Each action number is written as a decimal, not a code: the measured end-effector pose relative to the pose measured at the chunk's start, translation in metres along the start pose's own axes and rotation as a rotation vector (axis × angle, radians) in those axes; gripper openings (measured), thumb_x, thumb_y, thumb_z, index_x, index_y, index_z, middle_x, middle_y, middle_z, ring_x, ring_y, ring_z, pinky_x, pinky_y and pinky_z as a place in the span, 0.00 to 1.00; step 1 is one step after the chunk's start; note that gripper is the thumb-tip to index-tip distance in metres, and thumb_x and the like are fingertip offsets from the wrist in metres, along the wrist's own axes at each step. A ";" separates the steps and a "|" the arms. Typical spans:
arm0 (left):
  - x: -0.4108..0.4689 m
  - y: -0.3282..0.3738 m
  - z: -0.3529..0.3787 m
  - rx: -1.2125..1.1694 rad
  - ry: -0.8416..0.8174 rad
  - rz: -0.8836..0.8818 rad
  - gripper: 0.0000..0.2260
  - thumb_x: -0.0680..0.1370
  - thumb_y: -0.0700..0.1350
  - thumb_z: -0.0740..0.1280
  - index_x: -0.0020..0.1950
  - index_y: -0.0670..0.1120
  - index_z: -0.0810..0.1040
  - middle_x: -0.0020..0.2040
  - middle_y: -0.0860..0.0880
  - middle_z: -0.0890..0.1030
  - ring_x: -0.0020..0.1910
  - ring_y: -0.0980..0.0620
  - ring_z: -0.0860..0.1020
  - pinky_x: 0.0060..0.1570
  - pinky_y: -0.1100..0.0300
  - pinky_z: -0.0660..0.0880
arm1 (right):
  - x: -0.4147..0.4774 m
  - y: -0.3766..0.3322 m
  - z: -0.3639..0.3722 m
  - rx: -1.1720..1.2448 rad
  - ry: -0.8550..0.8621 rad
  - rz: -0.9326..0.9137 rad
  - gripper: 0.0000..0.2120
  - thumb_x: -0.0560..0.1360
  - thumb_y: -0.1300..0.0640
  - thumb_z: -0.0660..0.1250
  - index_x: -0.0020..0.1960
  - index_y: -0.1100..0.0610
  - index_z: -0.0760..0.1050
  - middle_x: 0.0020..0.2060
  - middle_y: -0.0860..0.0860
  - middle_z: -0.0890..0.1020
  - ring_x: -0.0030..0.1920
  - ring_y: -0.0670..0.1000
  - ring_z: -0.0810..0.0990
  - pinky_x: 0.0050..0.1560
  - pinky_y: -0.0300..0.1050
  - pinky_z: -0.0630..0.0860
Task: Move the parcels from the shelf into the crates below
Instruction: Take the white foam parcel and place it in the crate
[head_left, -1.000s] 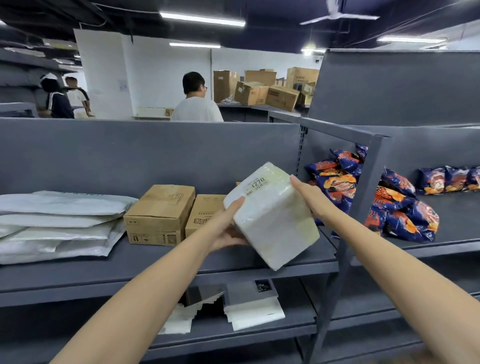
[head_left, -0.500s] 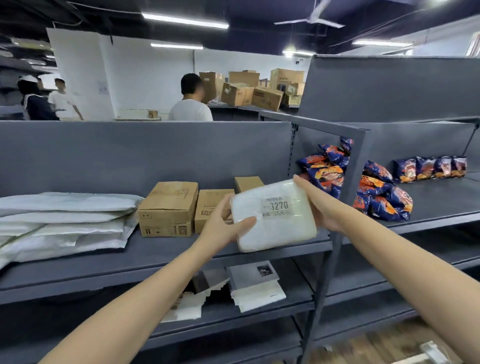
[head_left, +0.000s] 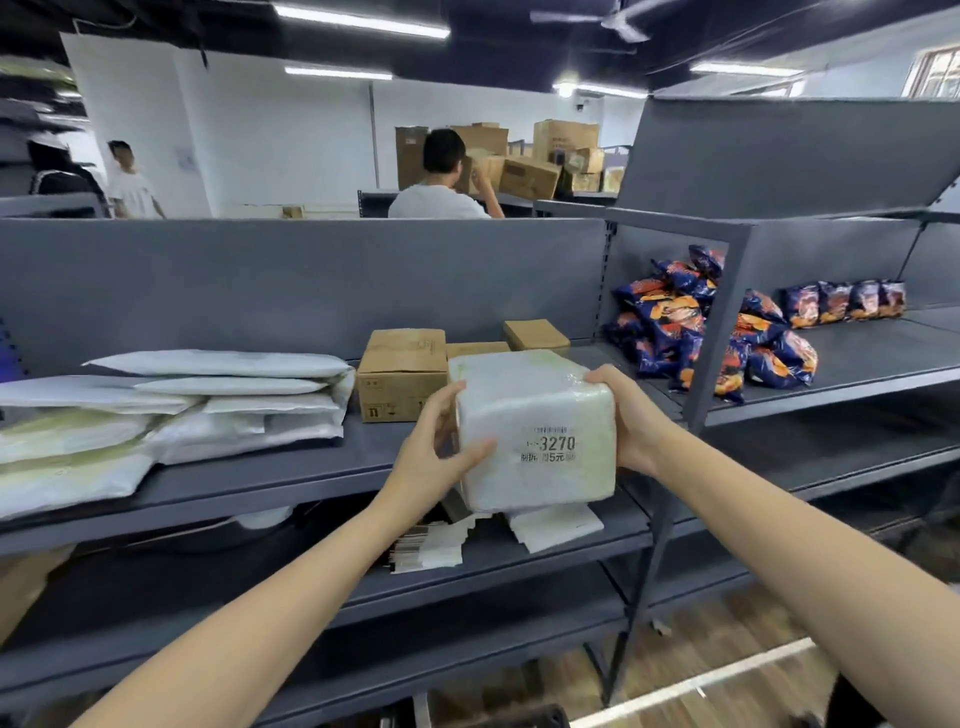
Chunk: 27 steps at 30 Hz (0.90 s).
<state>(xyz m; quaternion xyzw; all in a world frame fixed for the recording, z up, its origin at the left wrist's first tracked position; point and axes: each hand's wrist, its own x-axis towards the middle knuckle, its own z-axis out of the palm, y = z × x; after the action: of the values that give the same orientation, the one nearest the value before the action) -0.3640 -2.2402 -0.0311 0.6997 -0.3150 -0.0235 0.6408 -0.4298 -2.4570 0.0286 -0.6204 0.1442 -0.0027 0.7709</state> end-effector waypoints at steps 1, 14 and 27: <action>-0.005 0.002 -0.004 -0.059 0.036 -0.030 0.28 0.74 0.51 0.71 0.71 0.52 0.65 0.67 0.55 0.71 0.64 0.60 0.72 0.62 0.58 0.73 | -0.004 0.008 0.006 0.040 0.012 -0.019 0.13 0.75 0.51 0.56 0.50 0.56 0.75 0.38 0.55 0.82 0.40 0.56 0.79 0.47 0.49 0.74; -0.029 0.018 -0.069 -0.328 -0.066 -0.649 0.27 0.70 0.66 0.65 0.65 0.56 0.69 0.59 0.38 0.79 0.56 0.36 0.79 0.51 0.43 0.78 | -0.025 0.043 0.054 -0.021 -0.250 -0.229 0.24 0.65 0.52 0.61 0.61 0.37 0.71 0.55 0.46 0.82 0.53 0.52 0.81 0.49 0.49 0.77; -0.046 0.023 -0.040 0.167 0.091 -0.316 0.38 0.63 0.58 0.73 0.68 0.58 0.59 0.58 0.56 0.74 0.57 0.54 0.74 0.57 0.54 0.73 | -0.023 0.041 0.101 -0.806 0.062 -0.205 0.32 0.79 0.44 0.57 0.78 0.54 0.50 0.76 0.52 0.56 0.75 0.55 0.58 0.70 0.50 0.59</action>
<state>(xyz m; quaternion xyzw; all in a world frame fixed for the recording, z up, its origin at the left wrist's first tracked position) -0.3928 -2.1826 -0.0199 0.7916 -0.1729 -0.0659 0.5824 -0.4364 -2.3468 0.0138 -0.8833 0.0942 -0.0412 0.4574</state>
